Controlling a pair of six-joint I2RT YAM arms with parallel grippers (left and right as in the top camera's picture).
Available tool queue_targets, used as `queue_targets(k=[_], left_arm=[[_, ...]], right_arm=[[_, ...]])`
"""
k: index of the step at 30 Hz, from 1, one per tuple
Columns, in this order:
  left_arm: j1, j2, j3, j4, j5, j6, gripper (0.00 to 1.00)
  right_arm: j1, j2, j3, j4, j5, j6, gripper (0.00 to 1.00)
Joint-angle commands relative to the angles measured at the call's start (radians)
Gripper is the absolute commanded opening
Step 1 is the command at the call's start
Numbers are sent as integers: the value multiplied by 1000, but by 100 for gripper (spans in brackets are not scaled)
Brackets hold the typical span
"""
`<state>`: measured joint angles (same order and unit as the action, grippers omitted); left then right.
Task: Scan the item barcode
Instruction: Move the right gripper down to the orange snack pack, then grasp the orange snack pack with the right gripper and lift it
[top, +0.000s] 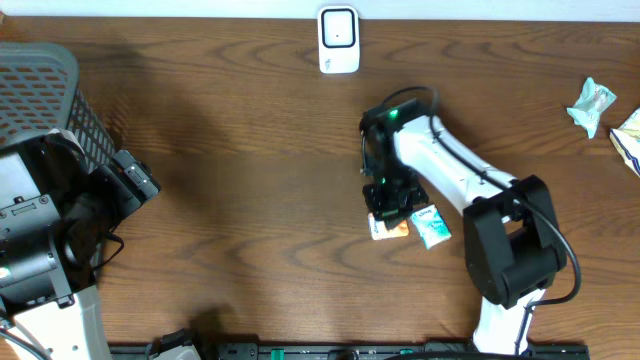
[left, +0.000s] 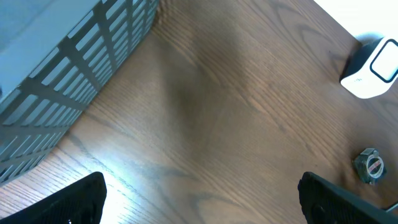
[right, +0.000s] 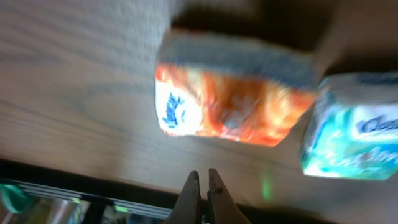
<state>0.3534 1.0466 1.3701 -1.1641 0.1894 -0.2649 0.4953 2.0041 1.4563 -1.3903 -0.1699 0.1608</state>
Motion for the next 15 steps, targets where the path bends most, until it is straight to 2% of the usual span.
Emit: queue_targets(k=[1, 6, 12, 15], left_arm=[[5, 0, 16, -2, 9, -2, 98], [5, 0, 16, -2, 9, -2, 97], [5, 0, 16, -2, 9, -2, 98], [5, 0, 16, -2, 9, -2, 98]], right_arm=[[31, -27, -39, -5, 97, 73, 1], [37, -27, -100, 65, 127, 74, 9], [34, -27, -126, 241, 116, 92, 9], [40, -27, -126, 374, 41, 97, 8]])
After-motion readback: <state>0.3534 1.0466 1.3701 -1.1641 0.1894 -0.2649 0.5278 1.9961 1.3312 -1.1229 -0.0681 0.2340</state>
